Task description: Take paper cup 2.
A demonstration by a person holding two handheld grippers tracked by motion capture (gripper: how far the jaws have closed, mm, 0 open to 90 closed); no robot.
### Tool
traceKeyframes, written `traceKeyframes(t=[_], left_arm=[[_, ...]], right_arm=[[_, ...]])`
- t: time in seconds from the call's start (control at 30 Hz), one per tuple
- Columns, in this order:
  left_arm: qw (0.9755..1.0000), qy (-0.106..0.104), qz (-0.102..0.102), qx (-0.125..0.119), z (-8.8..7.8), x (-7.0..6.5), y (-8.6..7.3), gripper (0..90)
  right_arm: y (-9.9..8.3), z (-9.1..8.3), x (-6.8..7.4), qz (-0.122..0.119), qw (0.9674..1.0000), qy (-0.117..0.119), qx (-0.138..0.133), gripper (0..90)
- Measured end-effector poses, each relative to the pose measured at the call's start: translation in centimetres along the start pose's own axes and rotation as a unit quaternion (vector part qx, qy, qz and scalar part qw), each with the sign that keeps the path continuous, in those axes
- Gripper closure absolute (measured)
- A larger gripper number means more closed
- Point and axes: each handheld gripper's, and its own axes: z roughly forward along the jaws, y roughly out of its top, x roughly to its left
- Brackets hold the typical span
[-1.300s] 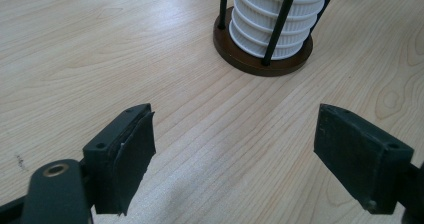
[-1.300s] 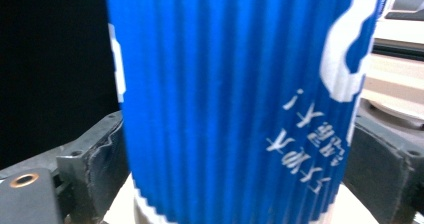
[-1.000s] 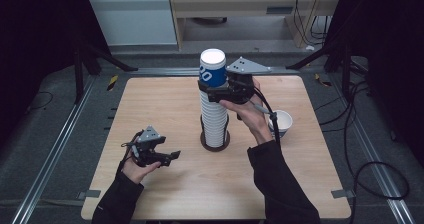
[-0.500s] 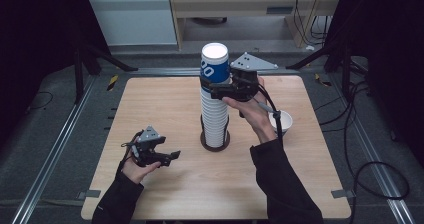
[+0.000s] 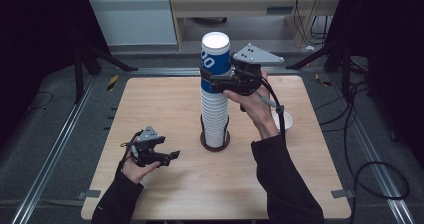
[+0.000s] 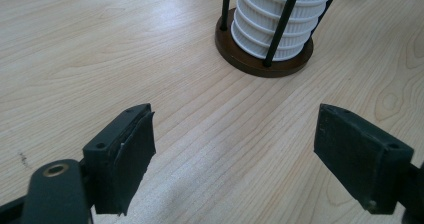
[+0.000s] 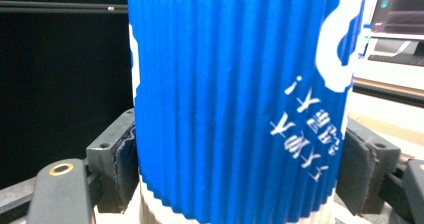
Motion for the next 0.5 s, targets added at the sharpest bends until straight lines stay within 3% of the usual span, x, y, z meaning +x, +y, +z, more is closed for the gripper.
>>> traceKeyframes(t=[0.4,0.5], left_arm=[[1.0,0.001,0.0,-0.004,-0.2,0.0,0.0,15.9],[1.0,0.001,0.0,-0.005,-0.3,0.1,0.1,15.9]], right_arm=[[2.4,-0.3,0.3,-0.013,0.9996,-0.005,-0.024,20.0],[3.1,-1.5,0.1,-0.012,0.9992,-0.006,-0.038,19.9]])
